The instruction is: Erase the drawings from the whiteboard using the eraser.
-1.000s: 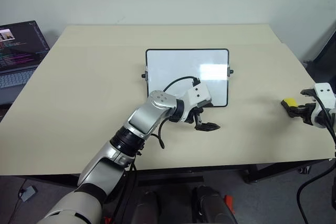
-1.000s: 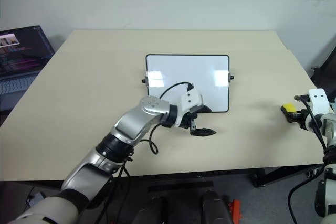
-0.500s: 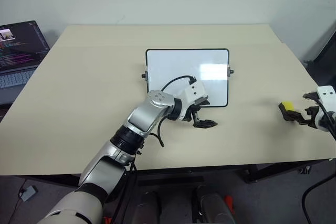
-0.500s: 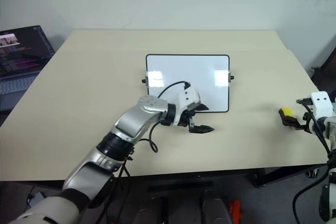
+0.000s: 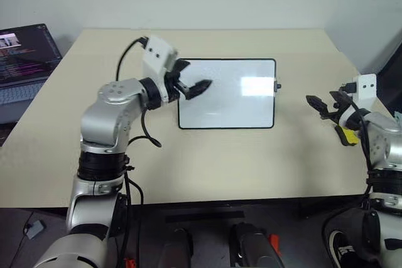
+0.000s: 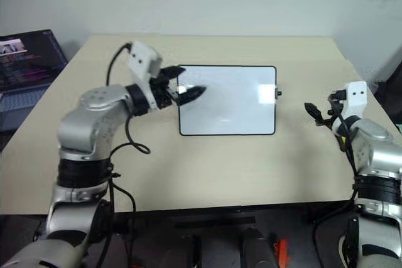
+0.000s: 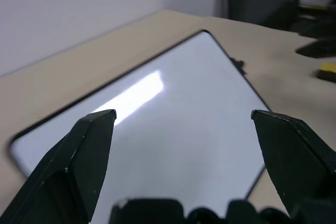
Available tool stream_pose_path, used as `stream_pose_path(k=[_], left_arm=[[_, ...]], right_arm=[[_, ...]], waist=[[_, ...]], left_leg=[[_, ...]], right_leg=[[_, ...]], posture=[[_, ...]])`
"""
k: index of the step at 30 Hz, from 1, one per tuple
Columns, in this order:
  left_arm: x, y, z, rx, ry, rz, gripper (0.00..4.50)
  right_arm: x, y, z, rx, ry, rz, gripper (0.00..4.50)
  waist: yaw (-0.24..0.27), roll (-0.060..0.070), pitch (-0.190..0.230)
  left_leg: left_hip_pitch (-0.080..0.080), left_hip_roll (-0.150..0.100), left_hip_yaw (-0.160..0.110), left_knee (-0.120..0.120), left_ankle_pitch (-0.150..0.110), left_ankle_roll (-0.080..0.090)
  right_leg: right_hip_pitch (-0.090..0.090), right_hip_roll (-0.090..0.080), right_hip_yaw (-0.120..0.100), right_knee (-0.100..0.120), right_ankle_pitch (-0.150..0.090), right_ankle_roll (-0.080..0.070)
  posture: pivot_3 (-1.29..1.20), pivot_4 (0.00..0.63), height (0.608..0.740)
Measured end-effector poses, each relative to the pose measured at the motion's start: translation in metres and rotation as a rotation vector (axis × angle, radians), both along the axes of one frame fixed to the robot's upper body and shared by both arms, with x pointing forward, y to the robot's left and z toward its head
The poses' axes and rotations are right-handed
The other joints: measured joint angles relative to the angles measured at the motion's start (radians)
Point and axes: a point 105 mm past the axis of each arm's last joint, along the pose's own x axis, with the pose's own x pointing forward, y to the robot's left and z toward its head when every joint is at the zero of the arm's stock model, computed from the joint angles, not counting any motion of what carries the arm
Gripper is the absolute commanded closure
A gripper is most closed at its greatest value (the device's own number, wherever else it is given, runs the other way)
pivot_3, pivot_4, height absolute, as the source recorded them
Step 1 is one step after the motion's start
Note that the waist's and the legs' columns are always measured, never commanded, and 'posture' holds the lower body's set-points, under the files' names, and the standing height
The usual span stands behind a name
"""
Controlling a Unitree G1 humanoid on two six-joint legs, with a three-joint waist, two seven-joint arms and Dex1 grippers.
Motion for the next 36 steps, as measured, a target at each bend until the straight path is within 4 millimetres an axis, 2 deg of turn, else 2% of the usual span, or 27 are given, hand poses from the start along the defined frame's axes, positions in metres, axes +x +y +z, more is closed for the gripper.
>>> stream_pose_path(k=[3,5,8,12,15,18,24,30,36], left_arm=[[0.011,0.034,0.007,-0.034,-0.032,0.177,0.00],[0.014,0.059,0.015,-0.057,-0.065,0.288,0.00],[0.013,0.081,0.020,-0.091,-0.103,0.386,0.00],[0.011,0.113,-0.007,-0.102,-0.054,0.536,0.00],[0.008,0.129,-0.023,-0.123,-0.030,0.606,0.00],[0.005,0.134,-0.036,-0.161,-0.045,0.648,0.00],[0.003,0.139,-0.073,-0.193,0.004,0.711,0.00],[0.005,0.137,-0.121,-0.207,0.089,0.759,0.00],[0.007,0.136,-0.125,-0.218,0.053,0.771,0.00]], right_arm=[[0.006,0.011,0.004,0.029,-0.067,-0.005,0.05],[0.010,0.016,-0.006,0.066,-0.068,-0.021,0.05],[0.013,0.018,-0.016,0.093,-0.072,-0.053,0.05],[0.014,0.020,-0.022,0.111,-0.114,-0.080,0.05],[0.013,0.023,-0.025,0.128,-0.140,-0.088,0.05],[0.014,0.028,-0.028,0.149,-0.175,-0.097,0.05],[0.014,0.031,-0.032,0.148,-0.208,-0.104,0.05],[0.013,0.034,-0.042,0.130,-0.212,-0.141,0.05],[0.005,0.032,-0.056,0.138,-0.207,-0.153,0.05]], waist=[[-0.002,0.000,0.000],[-0.003,0.000,0.000],[-0.003,0.000,0.000],[-0.004,0.000,0.000],[-0.004,0.000,0.000],[-0.003,0.000,0.000],[-0.003,0.000,0.000],[-0.003,-0.001,0.000],[-0.003,-0.001,-0.001]], left_leg=[[0.000,0.000,0.000,0.000,0.000,0.000],[0.000,0.000,0.000,0.000,0.000,0.000],[0.000,0.000,0.000,0.000,0.000,0.000],[0.001,0.001,0.000,0.000,0.000,0.000],[0.001,0.001,0.000,0.000,0.000,0.000],[0.001,0.000,0.000,0.000,0.000,0.000],[0.001,0.000,0.000,0.000,0.000,0.000],[0.001,0.000,0.000,0.000,0.000,0.000],[0.001,0.000,0.000,0.000,0.000,0.000]], right_leg=[[0.000,0.000,0.000,0.000,0.001,0.001],[0.000,0.000,0.000,0.000,0.001,0.001],[0.000,0.000,0.000,0.000,0.001,0.001],[0.000,0.000,0.000,0.001,0.001,0.001],[0.000,0.000,0.000,0.001,0.001,0.001],[0.001,0.000,0.000,0.000,0.001,0.001],[0.000,0.000,0.000,0.001,0.001,0.001],[0.000,0.000,0.000,0.001,0.001,0.001],[0.001,0.000,0.000,0.000,0.001,0.001]], posture=[[0.00,0.150,0.740],[0.00,0.150,0.740],[0.00,0.150,0.740],[0.00,0.150,0.740],[0.00,0.150,0.740],[0.00,0.150,0.740],[0.00,0.150,0.740],[0.00,0.150,0.740],[0.00,0.150,0.740]])
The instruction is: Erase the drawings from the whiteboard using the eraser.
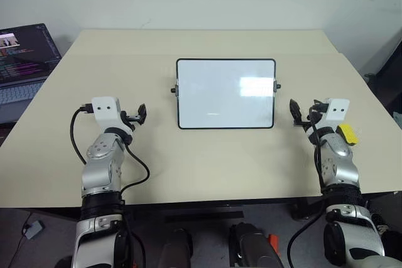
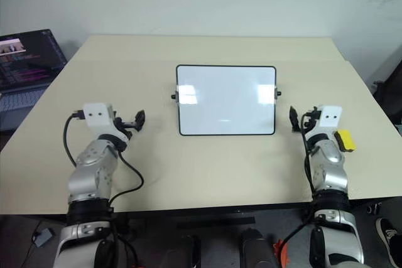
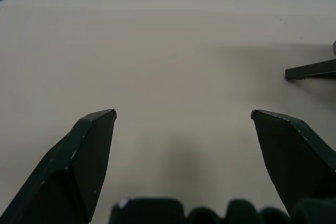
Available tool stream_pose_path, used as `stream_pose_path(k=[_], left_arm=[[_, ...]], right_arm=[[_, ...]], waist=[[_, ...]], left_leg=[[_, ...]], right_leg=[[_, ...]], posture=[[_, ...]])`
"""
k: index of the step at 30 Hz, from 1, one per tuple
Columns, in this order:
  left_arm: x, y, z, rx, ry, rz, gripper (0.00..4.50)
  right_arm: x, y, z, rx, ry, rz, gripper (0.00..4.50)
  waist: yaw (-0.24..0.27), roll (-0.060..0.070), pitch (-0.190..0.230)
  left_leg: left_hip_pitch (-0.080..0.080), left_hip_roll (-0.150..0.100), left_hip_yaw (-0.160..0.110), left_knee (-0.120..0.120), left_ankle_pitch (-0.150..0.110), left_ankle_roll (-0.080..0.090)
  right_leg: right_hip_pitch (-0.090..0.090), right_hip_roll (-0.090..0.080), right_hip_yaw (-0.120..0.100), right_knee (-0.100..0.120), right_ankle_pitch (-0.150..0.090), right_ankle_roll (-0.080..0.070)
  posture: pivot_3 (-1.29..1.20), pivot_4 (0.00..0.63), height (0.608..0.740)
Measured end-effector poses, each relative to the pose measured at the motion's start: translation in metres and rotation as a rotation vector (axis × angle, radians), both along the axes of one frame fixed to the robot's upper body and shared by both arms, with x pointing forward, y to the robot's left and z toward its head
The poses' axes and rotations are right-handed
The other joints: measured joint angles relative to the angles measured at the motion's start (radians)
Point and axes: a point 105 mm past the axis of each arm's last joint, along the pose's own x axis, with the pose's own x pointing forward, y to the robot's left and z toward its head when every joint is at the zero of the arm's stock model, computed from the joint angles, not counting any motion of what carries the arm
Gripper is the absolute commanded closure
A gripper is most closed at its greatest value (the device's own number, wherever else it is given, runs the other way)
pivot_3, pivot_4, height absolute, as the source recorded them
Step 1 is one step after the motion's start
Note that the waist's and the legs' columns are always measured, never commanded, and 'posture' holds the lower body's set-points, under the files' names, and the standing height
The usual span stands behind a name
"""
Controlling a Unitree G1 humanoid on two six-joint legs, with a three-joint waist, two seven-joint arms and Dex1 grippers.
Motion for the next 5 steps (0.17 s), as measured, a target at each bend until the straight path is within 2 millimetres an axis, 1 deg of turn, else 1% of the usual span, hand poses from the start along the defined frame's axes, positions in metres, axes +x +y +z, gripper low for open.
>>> stream_pose_path(k=[5], left_arm=[[0.002,-0.001,-0.013,0.004,0.021,0.009,0.00]], right_arm=[[-0.006,-0.002,-0.012,0.011,0.009,-0.015,0.05]], waist=[[0.000,0.000,0.000]], left_leg=[[0.000,0.000,0.000,0.000,0.000,0.000]], right_leg=[[0.000,0.000,0.000,0.000,0.000,0.000]], posture=[[0.00,0.150,0.740]])
